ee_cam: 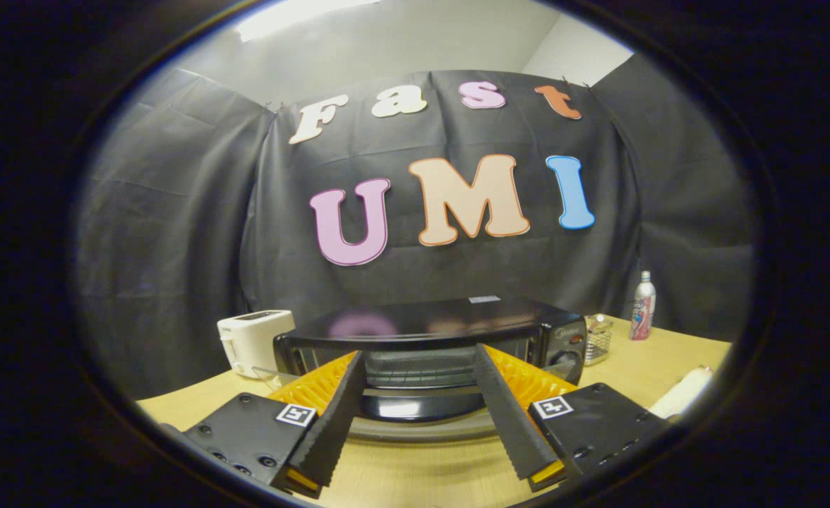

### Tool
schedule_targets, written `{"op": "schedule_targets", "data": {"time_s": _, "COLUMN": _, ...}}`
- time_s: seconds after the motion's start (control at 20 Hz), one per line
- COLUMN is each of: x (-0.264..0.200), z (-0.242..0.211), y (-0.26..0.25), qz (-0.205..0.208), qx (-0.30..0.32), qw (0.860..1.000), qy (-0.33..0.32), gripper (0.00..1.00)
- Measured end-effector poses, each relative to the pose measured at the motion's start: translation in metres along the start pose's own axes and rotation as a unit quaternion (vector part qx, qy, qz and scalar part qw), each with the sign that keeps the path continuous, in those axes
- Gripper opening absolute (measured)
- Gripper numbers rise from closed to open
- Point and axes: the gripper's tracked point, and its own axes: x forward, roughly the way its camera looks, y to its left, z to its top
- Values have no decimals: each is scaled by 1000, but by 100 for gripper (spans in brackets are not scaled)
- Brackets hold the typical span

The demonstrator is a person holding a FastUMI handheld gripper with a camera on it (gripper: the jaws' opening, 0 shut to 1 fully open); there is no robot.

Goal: Open the toaster oven, put the food inside, and close the toaster oven door.

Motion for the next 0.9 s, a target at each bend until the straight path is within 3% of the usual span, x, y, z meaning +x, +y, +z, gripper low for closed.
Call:
{"op": "schedule_targets", "data": {"time_s": 0.45, "x": -60, "z": -60, "y": -6, "qz": 30, "qx": 5, "qw": 992, "qy": 125, "gripper": 96}}
{"op": "schedule_targets", "data": {"time_s": 0.9, "x": -69, "z": -141, "y": -19, "qz": 29, "qx": 21, "qw": 962, "qy": 270, "gripper": 91}}
